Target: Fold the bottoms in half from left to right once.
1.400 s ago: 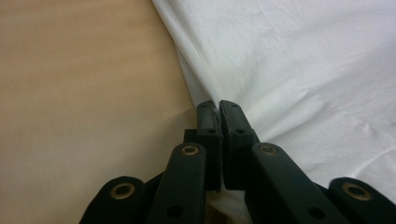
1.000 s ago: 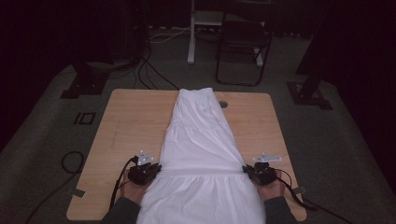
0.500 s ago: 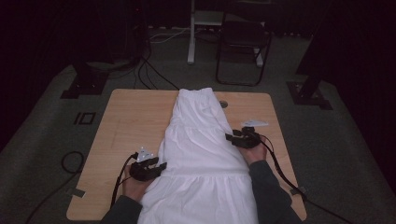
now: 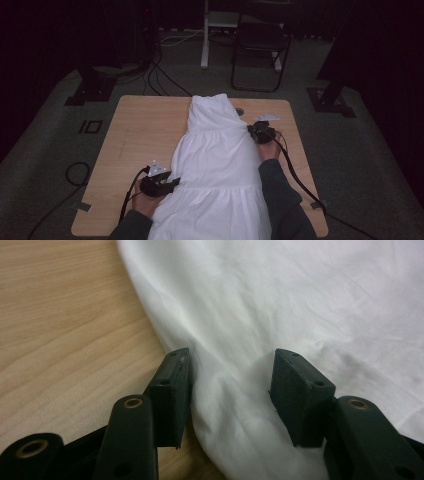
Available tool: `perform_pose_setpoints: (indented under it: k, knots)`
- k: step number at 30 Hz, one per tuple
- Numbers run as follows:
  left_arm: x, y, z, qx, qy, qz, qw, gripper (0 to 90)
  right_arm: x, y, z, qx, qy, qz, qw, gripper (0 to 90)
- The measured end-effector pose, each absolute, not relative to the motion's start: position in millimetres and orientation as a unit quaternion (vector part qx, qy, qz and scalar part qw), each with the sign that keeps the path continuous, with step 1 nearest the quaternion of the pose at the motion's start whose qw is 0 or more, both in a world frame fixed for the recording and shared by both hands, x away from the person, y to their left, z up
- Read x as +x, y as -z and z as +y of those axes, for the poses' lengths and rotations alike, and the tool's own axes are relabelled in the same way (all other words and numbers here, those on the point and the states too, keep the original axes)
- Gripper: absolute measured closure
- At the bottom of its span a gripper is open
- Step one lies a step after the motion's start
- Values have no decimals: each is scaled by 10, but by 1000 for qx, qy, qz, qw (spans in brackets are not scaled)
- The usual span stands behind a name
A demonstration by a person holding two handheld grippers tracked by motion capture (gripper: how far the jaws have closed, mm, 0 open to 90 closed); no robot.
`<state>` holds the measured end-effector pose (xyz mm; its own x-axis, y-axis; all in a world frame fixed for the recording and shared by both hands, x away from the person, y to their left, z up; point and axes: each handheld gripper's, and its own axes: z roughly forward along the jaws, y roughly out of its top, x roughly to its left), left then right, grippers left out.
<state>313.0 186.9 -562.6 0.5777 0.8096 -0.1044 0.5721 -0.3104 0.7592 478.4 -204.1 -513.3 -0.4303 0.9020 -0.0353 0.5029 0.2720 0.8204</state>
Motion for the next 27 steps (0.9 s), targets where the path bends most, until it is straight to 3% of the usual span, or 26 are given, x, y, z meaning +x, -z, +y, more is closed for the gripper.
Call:
perform_pose_setpoints:
  k: [9,13,16,22,23,25,26,27]
  knots:
    - [3204,5465,1918,793,-156,429,403,467,4865,5600,-2156,510,-371,752,189,860]
    - [3477,5219,1867,796,-183,416,401,453,4873,5592,-2161,514,-368,752,186,842]
    - [3943,5125,1693,791,-181,426,400,452,4872,5591,-2153,515,-366,752,188,841]
    - [4411,5436,1398,797,-195,454,347,465,4864,5598,-2149,511,-366,753,193,855]
    - [4432,5487,1393,797,-191,459,344,485,4859,5599,-2146,510,-366,754,194,861]
    - [4432,5515,1391,798,-187,459,342,637,4852,5603,-2144,509,-367,754,196,866]
    - [4396,5537,1418,796,-168,457,360,774,4828,5610,-2142,512,-371,750,195,874]
    - [4396,5537,1418,796,-168,457,360,824,4828,5610,-2142,512,-371,750,195,874]
